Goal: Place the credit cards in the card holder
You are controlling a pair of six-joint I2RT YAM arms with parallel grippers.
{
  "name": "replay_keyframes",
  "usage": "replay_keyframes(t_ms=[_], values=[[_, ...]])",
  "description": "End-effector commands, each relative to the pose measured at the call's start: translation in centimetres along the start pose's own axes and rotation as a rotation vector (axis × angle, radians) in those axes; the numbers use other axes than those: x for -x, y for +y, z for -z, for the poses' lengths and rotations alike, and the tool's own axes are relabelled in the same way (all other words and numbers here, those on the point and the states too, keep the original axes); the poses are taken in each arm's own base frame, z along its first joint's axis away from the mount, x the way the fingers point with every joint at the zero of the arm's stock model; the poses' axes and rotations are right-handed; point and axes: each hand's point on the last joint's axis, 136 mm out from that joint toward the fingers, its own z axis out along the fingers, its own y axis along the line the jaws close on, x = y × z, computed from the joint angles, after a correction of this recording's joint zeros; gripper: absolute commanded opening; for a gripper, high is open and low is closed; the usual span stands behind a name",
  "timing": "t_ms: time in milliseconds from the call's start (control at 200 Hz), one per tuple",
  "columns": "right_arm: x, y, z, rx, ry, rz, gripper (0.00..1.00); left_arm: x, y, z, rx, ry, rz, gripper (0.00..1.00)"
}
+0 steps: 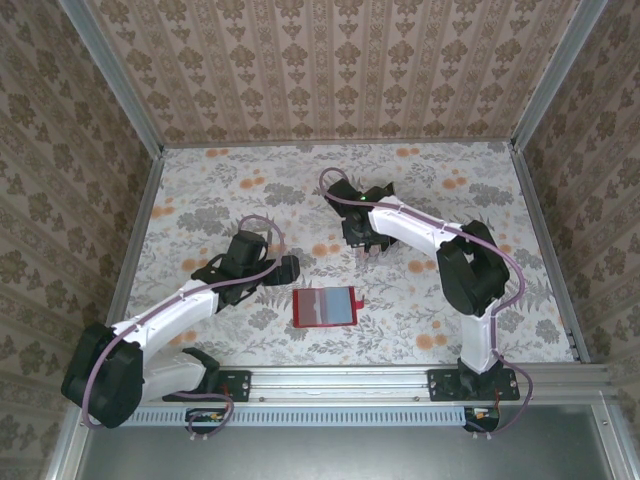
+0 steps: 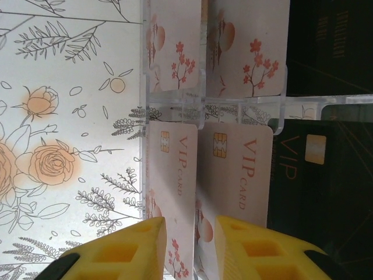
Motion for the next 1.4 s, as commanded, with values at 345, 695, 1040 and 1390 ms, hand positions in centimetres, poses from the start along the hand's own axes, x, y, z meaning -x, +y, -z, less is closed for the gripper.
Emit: replay_keyframes(t_ms=[345, 695, 1040, 1390], values=[[-1.0, 0.7, -1.9, -0.024, 0.059, 0.033, 0.30, 0.3, -0.2, 0.0, -0.017, -0.010, 0.005, 1.00], [-0.6, 1.0, -1.5, 0.001, 0.047, 0.018, 0.25, 0.1, -0.1, -0.1, -0.016, -0.008, 0.008, 1.00], [-0.1, 1.0, -1.5, 0.052, 0.050, -0.038, 0.21, 0.0, -0.1, -0.2, -0.019, -0.006, 0.009, 1.00], [0.3, 0.8, -1.0, 0.128, 0.046, -0.104, 0.01, -0.1, -0.1, -0.2, -0.022, -0.002, 0.005, 1.00]])
